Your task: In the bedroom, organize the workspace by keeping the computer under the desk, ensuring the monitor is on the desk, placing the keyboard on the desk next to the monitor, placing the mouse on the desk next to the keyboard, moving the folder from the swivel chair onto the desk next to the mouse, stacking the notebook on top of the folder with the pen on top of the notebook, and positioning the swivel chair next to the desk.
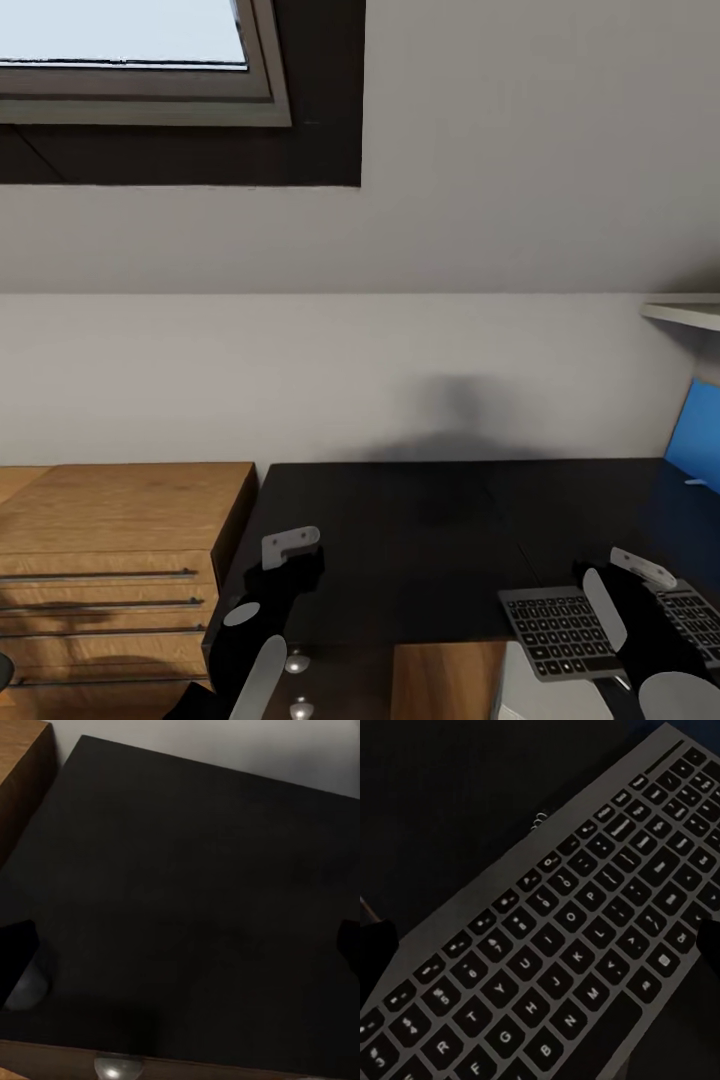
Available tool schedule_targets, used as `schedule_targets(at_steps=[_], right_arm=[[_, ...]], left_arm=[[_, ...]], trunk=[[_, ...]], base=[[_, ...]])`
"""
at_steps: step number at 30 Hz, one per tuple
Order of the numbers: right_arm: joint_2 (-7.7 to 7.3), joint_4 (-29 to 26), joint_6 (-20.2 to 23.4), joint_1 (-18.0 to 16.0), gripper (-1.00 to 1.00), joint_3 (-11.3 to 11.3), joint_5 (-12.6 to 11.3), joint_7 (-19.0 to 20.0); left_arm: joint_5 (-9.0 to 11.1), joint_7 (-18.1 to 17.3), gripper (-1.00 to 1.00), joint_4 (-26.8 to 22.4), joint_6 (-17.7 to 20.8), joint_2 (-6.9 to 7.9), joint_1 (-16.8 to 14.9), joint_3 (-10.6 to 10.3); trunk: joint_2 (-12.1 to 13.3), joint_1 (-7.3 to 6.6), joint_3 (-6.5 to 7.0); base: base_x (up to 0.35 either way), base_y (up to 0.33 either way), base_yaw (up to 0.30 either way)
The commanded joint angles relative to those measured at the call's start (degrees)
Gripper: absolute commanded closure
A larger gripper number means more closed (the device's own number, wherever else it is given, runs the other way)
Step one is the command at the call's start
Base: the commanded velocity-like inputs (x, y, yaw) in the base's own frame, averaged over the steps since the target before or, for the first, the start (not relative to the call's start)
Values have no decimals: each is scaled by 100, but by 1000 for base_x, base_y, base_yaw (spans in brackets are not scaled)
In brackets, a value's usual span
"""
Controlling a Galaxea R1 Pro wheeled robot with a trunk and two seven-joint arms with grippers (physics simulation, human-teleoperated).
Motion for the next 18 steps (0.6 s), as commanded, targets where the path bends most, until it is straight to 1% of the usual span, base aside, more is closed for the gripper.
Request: schedule_targets(at_steps=[1,7,12,18], right_arm=[[-2,-8,14,-4,-100,7,-55,-39],[-4,-7,14,-4,-100,7,-51,-32],[-4,-7,14,-4,-100,7,-50,-30],[-4,-7,14,-4,-100,7,-44,-30]], left_arm=[[58,58,-100,-6,9,1,-6,-8],[63,54,-100,29,4,4,-6,-8],[50,50,-100,203,-2,18,-6,-6],[47,50,-100,247,-8,20,-6,-8]], trunk=[[-8,2,-9],[-8,2,-9],[-8,2,-9],[-8,2,-9]], base=[[0,0,0],[0,0,0],[-5,0,0],[-154,-16,0]])
